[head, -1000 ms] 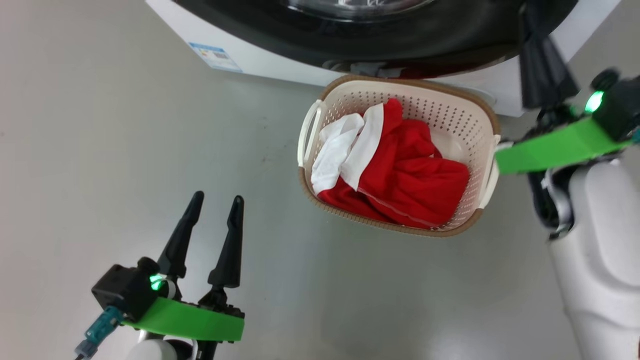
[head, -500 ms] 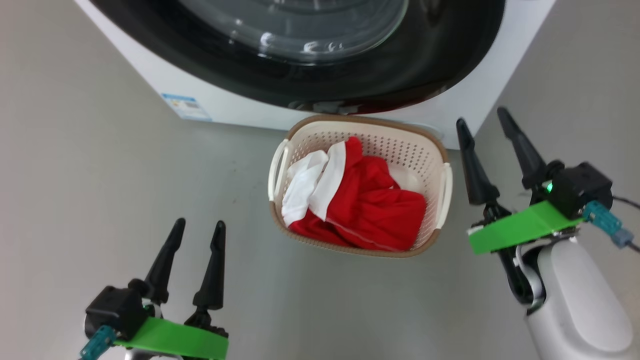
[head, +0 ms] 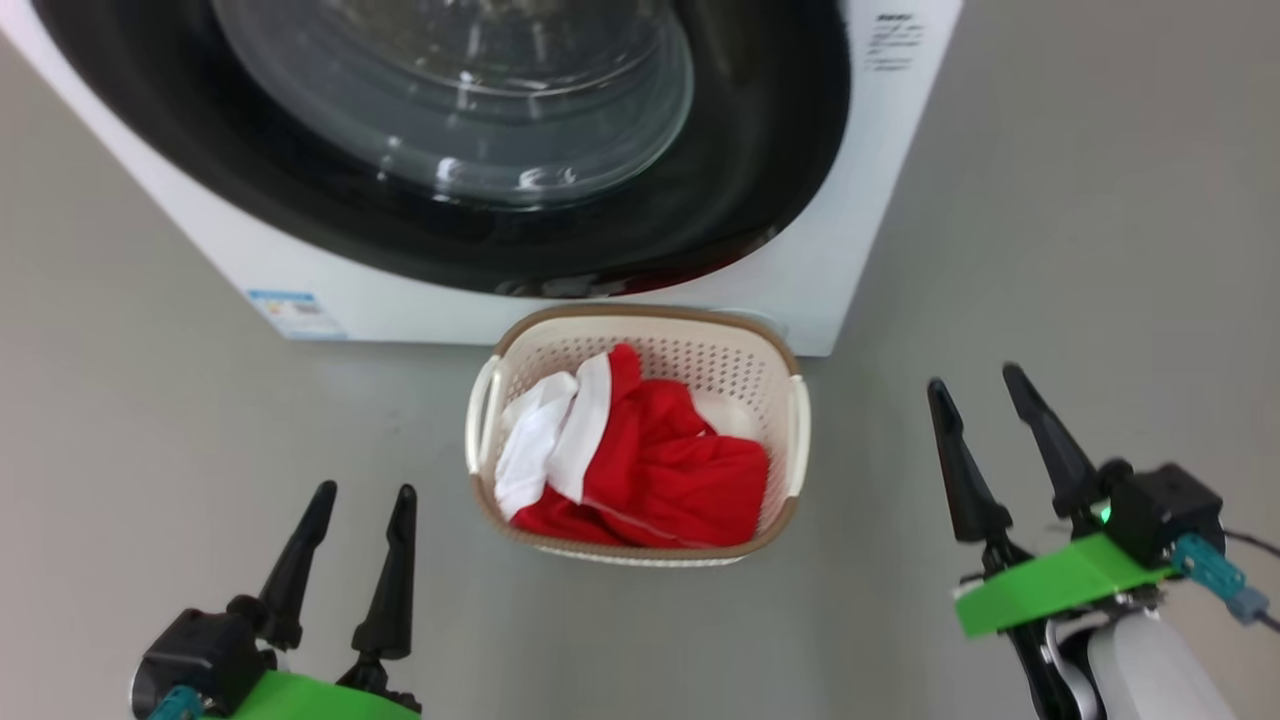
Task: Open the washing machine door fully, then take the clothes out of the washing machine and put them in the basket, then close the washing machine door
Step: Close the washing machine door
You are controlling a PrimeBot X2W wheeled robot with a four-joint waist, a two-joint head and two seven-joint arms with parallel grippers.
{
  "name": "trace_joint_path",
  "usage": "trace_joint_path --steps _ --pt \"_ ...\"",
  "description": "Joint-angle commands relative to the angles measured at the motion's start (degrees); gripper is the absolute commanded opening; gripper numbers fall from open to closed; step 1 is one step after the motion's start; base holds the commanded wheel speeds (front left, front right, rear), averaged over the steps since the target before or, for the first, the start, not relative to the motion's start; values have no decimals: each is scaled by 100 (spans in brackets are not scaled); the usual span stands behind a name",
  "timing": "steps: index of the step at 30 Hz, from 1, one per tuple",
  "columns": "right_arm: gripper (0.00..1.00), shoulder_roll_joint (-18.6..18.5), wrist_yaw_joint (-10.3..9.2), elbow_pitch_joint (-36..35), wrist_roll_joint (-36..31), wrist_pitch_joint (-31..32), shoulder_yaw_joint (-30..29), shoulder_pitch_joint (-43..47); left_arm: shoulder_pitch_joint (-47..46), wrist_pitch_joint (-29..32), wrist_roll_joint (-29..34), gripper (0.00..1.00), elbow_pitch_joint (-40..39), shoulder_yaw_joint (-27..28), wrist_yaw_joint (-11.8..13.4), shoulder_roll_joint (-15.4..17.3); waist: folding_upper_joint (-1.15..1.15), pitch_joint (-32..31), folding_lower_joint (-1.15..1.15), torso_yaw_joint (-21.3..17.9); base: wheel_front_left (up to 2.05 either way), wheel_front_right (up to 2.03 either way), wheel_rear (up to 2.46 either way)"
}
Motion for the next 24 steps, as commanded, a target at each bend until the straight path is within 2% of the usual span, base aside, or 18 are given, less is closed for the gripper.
trace_joint_path --steps 1,24 --pt "100 32 -6 -163 62 -29 118 64 50 -70 7 100 -129 217 -32 144 0 -174 0 -174 0 0 0" --pt "100 33 -6 -243 52 -29 -220 1221 665 -70 65 100 -224 617 -32 295 0 -757 0 -864 0 0 0"
